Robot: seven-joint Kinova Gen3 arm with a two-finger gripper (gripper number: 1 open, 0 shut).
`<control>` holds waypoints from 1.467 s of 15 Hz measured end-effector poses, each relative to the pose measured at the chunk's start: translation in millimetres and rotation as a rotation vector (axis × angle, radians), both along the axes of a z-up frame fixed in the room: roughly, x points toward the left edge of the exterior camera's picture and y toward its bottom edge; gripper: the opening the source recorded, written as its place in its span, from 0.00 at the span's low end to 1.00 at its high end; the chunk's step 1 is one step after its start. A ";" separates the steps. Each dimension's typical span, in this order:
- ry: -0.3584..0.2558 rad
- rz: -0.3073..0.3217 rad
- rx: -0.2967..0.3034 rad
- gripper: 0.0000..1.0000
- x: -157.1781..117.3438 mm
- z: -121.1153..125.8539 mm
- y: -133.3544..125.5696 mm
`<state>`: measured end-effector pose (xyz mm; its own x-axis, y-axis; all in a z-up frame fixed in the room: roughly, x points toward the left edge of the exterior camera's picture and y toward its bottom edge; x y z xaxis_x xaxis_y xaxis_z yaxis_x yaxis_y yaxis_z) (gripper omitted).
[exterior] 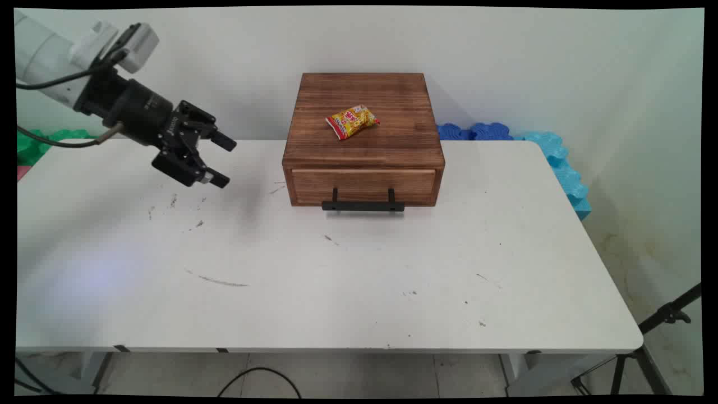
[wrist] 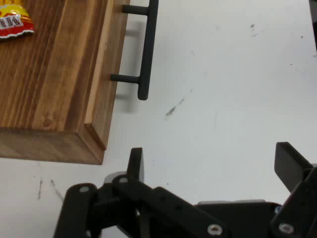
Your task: Open the drawer
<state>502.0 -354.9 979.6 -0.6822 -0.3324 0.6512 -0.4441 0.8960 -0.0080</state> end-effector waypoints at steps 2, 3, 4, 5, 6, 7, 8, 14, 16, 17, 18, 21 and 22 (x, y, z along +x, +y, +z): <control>-0.010 0.009 0.002 1.00 -11.4 1.8 -3.2; -0.013 0.012 0.003 1.00 -14.8 2.4 -4.1; -0.018 0.015 0.003 1.00 -21.4 3.2 -6.2; -0.025 0.018 0.003 1.00 -28.2 3.9 -8.3; -0.030 0.019 0.003 1.00 -32.8 4.3 -9.6; -0.041 0.021 0.002 1.00 -39.6 4.6 -11.8; -0.055 0.023 0.002 1.00 -47.5 5.0 -14.4; -0.146 0.026 0.002 1.00 -100.3 -7.0 -36.0; -0.179 0.013 0.001 1.00 -118.7 -16.8 -43.2; -0.194 0.005 0.000 1.00 -128.9 -22.4 -47.3; -0.204 -0.002 0.001 1.00 -137.9 -27.5 -50.8; -0.231 -0.026 -0.002 1.00 -162.1 -42.1 -60.9; -0.243 -0.034 -0.005 1.00 -171.0 -48.2 -65.5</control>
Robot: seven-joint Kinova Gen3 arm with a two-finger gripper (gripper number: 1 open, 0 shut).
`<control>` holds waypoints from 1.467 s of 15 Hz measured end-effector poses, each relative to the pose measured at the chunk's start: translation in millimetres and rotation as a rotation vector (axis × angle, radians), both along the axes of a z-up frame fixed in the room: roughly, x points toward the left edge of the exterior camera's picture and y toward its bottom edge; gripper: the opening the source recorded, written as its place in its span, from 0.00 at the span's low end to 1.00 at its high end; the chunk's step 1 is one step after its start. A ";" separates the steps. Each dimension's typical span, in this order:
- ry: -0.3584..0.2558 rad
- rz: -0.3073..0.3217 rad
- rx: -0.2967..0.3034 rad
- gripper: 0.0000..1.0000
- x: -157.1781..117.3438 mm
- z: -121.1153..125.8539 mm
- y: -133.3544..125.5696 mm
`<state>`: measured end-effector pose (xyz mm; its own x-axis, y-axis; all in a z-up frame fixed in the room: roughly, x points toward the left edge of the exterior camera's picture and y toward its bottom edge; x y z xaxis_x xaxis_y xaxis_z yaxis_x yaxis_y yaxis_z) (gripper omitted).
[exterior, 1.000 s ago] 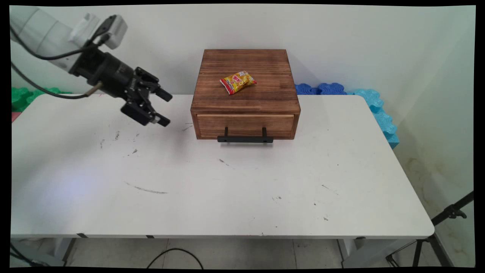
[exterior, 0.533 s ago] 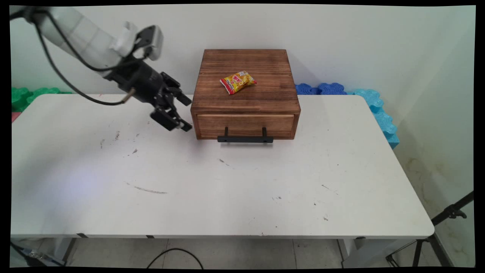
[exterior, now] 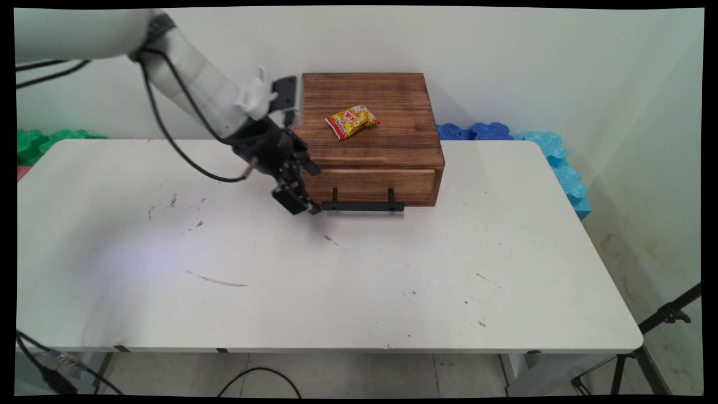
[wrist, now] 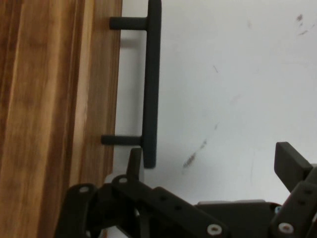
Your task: Open the drawer
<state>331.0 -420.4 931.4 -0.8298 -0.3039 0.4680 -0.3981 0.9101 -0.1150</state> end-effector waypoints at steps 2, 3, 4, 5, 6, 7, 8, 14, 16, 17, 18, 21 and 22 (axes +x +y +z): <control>-0.020 -0.012 -0.005 1.00 -15.2 -11.4 -9.0; -0.029 -0.014 -0.007 1.00 -21.3 -16.4 -13.2; -0.038 -0.015 -0.009 1.00 -27.9 -22.3 -18.0; -0.046 -0.015 -0.011 1.00 -33.7 -28.1 -22.5; -0.053 -0.016 -0.011 1.00 -38.3 -32.9 -26.1; -0.057 -0.017 -0.010 1.00 -41.4 -36.1 -28.5; -0.062 -0.018 -0.009 1.00 -45.5 -40.7 -31.6; -0.079 -0.032 -0.001 1.00 -65.5 -65.3 -43.4; -0.082 -0.035 0.001 1.00 -70.4 -71.8 -46.3; -0.084 -0.036 0.003 1.00 -73.5 -76.3 -48.2; -0.085 -0.036 0.005 1.00 -76.5 -80.5 -50.3; -0.086 -0.034 0.012 1.00 -83.4 -90.9 -55.4; -0.085 -0.033 0.016 1.00 -85.7 -94.3 -57.0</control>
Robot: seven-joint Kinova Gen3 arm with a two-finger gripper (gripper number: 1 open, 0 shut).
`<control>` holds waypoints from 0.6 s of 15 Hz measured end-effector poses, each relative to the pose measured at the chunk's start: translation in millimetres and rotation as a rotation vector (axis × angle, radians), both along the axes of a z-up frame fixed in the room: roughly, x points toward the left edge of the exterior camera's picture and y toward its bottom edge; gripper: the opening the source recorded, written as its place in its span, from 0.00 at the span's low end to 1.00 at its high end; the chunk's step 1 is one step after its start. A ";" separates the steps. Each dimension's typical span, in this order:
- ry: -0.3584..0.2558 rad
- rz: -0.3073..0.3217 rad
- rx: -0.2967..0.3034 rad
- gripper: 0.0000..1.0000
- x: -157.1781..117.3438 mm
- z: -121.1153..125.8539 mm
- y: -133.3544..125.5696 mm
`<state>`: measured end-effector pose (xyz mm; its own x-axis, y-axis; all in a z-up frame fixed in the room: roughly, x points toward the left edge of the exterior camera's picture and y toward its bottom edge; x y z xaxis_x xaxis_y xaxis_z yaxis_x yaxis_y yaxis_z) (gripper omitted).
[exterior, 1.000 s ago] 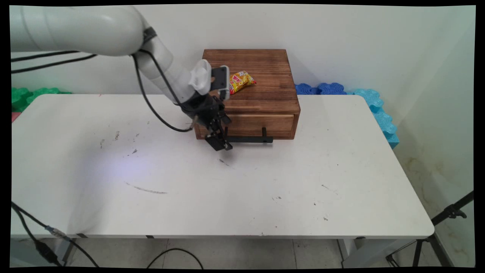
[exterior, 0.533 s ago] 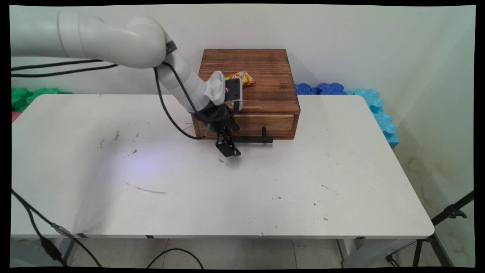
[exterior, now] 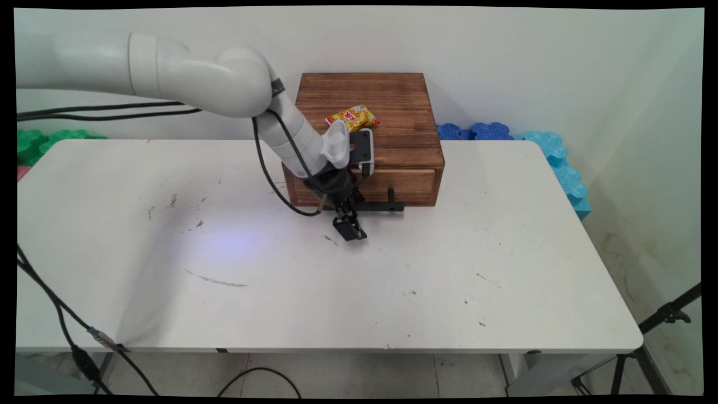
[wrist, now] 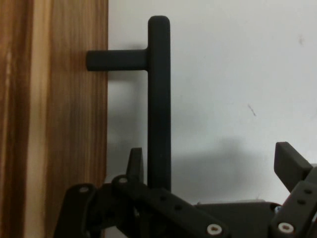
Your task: Open the drawer
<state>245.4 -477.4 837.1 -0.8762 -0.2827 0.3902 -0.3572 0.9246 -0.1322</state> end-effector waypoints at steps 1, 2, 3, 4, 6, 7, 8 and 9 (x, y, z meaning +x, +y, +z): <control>0.000 0.001 0.002 1.00 -1.2 -1.8 -0.8; 0.001 0.002 0.006 1.00 -2.9 -4.3 -1.9; 0.002 0.003 0.010 1.00 -5.0 -7.0 -3.1; 0.003 0.005 0.014 1.00 -7.2 -9.2 -3.8; 0.007 0.008 0.024 1.00 -11.8 -12.1 -3.2; 0.010 0.009 0.030 1.00 -14.6 -13.1 -1.4; 0.013 0.008 0.037 1.00 -17.8 -13.6 0.9; 0.016 0.007 0.042 1.00 -20.4 -13.7 3.5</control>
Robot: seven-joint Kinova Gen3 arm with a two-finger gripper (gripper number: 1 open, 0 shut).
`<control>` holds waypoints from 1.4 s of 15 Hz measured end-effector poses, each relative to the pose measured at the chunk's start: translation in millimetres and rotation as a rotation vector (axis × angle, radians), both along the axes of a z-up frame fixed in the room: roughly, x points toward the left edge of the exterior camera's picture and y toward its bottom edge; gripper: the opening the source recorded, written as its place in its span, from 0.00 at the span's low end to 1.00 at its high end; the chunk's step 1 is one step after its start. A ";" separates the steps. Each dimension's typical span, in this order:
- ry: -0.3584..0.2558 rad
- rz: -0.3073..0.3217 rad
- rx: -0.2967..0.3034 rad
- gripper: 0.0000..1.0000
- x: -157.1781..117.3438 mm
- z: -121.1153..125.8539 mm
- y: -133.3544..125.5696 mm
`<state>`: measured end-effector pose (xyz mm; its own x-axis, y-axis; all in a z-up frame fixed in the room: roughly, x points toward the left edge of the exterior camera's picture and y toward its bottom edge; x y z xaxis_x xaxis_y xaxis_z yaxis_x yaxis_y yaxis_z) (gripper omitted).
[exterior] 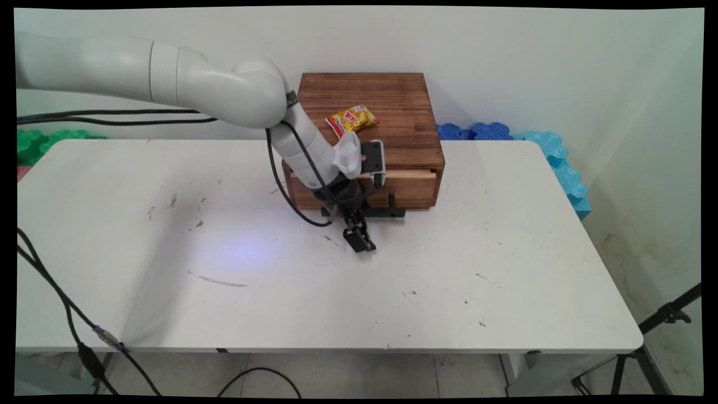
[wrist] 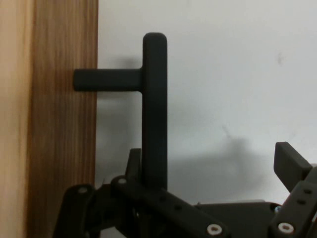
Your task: Open the drawer
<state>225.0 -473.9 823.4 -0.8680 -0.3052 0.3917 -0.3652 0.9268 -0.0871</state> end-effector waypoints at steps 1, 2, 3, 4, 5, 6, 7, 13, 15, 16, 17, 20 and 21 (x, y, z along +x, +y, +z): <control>0.003 -0.001 0.006 1.00 -2.1 0.3 3.6; 0.005 -0.002 0.014 1.00 -4.6 0.6 8.1; 0.007 -0.004 0.021 1.00 -6.8 1.1 13.3; 0.008 -0.007 0.025 1.00 -7.9 1.5 16.7; 0.010 -0.010 0.032 1.00 -9.5 2.1 21.9; 0.012 -0.014 0.040 1.00 -11.4 2.7 28.5; 0.014 -0.019 0.047 1.00 -13.1 3.4 35.4; 0.022 -0.052 0.080 1.00 -21.1 7.1 73.8; 0.025 -0.067 0.090 1.00 -24.1 8.9 90.1; 0.026 -0.072 0.094 1.00 -25.2 9.5 97.0; 0.027 -0.075 0.096 1.00 -25.9 10.0 101.7; 0.028 -0.086 0.105 1.00 -28.9 11.3 119.8; 0.028 -0.089 0.109 1.00 -30.4 11.6 127.5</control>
<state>194.5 -346.4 835.0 -0.8825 -0.2698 0.3852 -0.2822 0.9590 0.0252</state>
